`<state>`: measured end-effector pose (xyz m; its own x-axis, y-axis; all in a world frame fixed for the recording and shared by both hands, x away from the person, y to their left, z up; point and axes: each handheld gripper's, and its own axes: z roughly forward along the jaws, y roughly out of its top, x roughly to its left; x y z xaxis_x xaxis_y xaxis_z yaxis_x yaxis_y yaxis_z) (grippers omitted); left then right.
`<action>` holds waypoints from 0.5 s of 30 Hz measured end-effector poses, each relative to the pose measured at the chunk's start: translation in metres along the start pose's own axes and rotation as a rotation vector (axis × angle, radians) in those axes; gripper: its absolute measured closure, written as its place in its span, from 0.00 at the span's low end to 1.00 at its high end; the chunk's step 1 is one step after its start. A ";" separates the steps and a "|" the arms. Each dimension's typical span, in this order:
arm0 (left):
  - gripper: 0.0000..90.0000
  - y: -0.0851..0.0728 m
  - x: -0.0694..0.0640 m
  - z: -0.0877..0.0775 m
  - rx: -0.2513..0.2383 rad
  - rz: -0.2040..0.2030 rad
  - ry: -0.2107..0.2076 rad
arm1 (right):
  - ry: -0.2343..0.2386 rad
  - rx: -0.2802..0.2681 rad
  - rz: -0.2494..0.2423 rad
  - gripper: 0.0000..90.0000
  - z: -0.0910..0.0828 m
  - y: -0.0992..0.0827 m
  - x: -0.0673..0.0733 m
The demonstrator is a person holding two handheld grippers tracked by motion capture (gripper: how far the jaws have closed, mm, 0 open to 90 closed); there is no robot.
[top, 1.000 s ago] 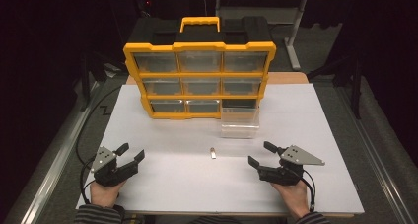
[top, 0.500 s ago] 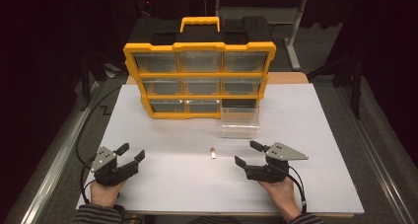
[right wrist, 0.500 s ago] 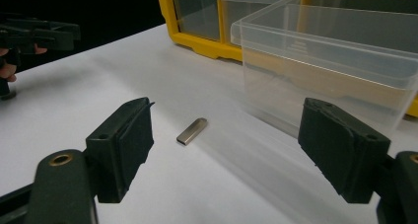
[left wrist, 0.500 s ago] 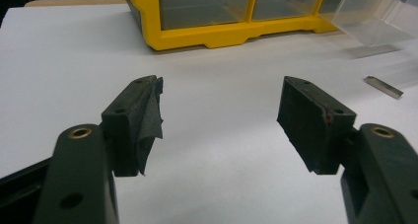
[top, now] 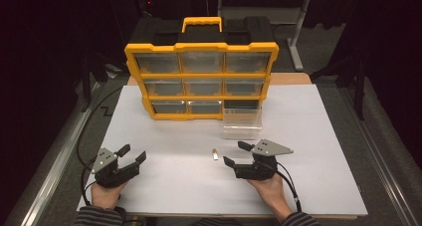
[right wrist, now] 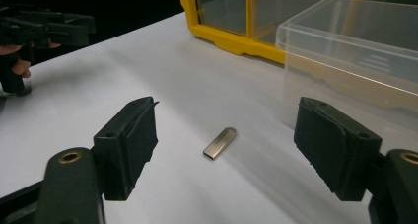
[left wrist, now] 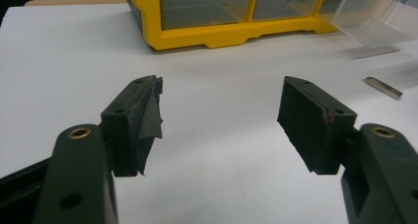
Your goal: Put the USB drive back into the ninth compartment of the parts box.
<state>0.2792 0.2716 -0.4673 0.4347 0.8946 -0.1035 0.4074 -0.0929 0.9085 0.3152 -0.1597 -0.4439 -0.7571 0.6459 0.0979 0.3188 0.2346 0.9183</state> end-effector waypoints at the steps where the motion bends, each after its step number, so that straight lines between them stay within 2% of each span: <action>1: 0.37 0.000 0.000 0.000 0.000 0.001 -0.001 | 0.002 0.015 -0.001 0.29 0.002 0.002 0.001; 4: 0.37 0.000 0.000 0.000 0.001 0.002 -0.003 | 0.000 0.069 -0.012 0.32 0.009 0.008 0.003; 13: 0.37 0.000 0.000 0.000 0.001 0.006 -0.006 | -0.016 0.331 -0.050 0.40 0.033 0.027 0.005; 15: 0.37 0.000 0.000 0.000 0.002 0.006 -0.005 | -0.015 0.352 -0.046 0.41 0.035 0.027 0.005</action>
<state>0.2791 0.2714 -0.4674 0.4413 0.8917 -0.1005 0.4062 -0.0986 0.9084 0.3401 -0.1245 -0.4318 -0.7678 0.6387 0.0510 0.4631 0.4982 0.7330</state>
